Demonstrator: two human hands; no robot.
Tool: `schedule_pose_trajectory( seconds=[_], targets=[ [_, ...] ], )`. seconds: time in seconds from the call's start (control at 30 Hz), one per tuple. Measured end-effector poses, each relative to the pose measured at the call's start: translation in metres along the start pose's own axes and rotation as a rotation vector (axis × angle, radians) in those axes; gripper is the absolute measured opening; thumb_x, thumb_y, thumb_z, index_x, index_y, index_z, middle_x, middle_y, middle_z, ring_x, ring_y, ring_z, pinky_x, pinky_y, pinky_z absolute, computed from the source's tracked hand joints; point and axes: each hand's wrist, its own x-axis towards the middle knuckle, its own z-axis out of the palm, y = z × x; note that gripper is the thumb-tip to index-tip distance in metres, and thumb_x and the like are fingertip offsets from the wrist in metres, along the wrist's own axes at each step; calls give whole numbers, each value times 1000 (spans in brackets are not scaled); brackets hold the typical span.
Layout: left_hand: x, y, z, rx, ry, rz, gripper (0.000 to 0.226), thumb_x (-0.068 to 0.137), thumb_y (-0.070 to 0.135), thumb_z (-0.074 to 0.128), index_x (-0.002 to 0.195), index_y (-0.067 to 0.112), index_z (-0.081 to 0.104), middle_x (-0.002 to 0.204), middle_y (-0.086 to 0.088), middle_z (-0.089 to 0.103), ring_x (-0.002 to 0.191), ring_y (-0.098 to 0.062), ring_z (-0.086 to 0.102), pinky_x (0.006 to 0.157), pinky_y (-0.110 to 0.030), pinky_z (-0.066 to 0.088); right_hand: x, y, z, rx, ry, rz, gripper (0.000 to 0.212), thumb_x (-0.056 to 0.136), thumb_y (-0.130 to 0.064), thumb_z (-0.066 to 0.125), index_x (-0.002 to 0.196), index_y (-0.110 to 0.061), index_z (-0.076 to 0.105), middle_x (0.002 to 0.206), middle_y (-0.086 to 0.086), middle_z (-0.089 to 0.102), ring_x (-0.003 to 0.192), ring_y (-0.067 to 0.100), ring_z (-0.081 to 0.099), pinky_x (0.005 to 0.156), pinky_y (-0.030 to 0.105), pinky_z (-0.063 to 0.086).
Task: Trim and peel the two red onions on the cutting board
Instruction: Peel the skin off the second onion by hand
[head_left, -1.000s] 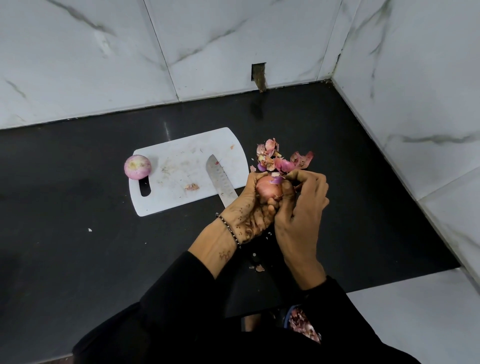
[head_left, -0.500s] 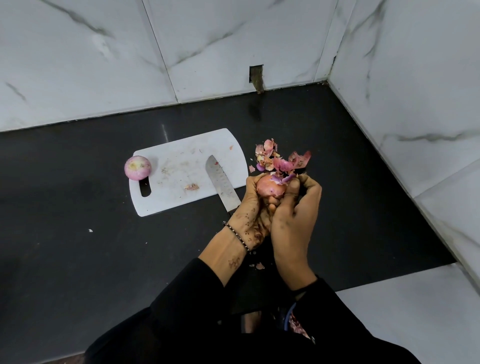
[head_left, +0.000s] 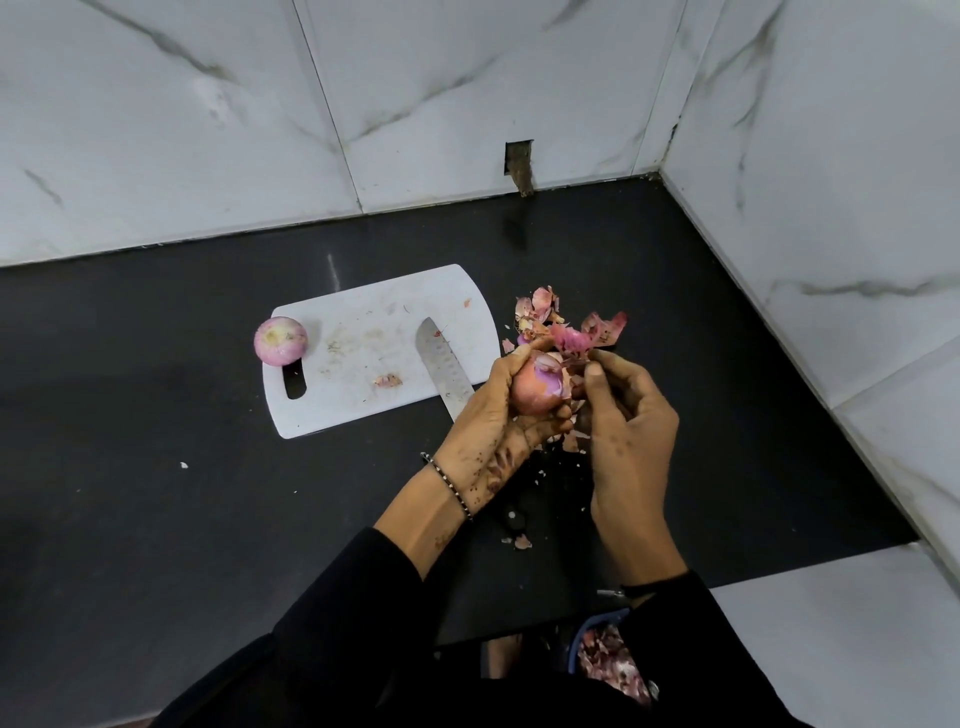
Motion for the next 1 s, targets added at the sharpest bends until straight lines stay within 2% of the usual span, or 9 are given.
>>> schedule_pose_trajectory(
  seconds=[0.07, 0.13, 0.23, 0.37, 0.53, 0.63, 0.77, 0.87, 1.0],
  targets=[
    [-2, 0, -6, 72, -36, 78, 42, 100, 43, 49, 132, 19, 60, 118, -18, 68, 98, -33, 66, 94, -48, 55, 3, -2, -5, -38, -19, 1, 18, 92, -29, 72, 109, -25, 69, 106, -4, 73, 101, 10, 70, 90, 46, 59],
    [-7, 4, -10, 159, -85, 132, 46, 97, 46, 51, 135, 22, 58, 128, -15, 65, 120, -39, 59, 106, -55, 44, 6, -2, -9, -56, -39, 10, 24, 87, -31, 78, 106, -23, 65, 104, -3, 72, 97, 10, 71, 88, 47, 60],
    [-10, 7, -13, 243, -95, 198, 49, 95, 41, 53, 140, 22, 53, 134, -10, 62, 122, -39, 59, 101, -54, 49, 8, -7, -13, -53, -108, 41, 26, 88, -37, 76, 105, -22, 64, 101, 0, 72, 90, 12, 71, 76, 37, 59],
    [-14, 12, -14, 291, -135, 259, 47, 96, 32, 52, 142, 23, 50, 140, -3, 57, 123, -29, 60, 99, -51, 52, 9, -20, -16, -36, -278, 155, 33, 99, -43, 57, 95, -12, 69, 78, 5, 70, 65, 19, 60, 48, 25, 43],
    [-14, 12, -17, 315, -157, 300, 55, 92, 32, 57, 145, 25, 47, 146, -4, 52, 133, -27, 51, 110, -56, 40, 9, -26, -15, -3, -429, 237, 34, 100, -37, 57, 94, -6, 68, 79, 12, 67, 63, 22, 55, 45, 22, 37],
    [-14, 14, -19, 335, -147, 297, 60, 89, 34, 62, 146, 25, 46, 146, -8, 52, 134, -29, 50, 110, -56, 40, 11, -27, -16, -1, -477, 253, 27, 100, -30, 59, 92, -5, 67, 78, 11, 66, 60, 17, 55, 44, 21, 36],
    [-15, 16, -17, 411, -128, 353, 58, 88, 29, 63, 143, 24, 50, 141, 0, 57, 131, -19, 54, 103, -41, 50, 14, -27, -17, 7, -523, 304, 21, 100, -24, 59, 95, -5, 66, 77, 7, 66, 60, 15, 55, 44, 21, 32],
    [-15, 16, -14, 452, -130, 410, 54, 88, 19, 64, 140, 21, 52, 141, 1, 57, 130, -14, 54, 105, -33, 48, 16, -28, -17, 42, -550, 420, 23, 99, -25, 59, 96, -3, 65, 75, 8, 66, 58, 15, 54, 42, 21, 30],
    [-12, 15, -15, 512, -100, 454, 53, 86, 19, 68, 137, 18, 55, 135, -3, 62, 125, -17, 58, 103, -35, 49, 17, -29, -18, 62, -607, 478, 20, 98, -23, 58, 93, -5, 64, 73, 7, 64, 55, 13, 52, 39, 18, 28]
  ],
)
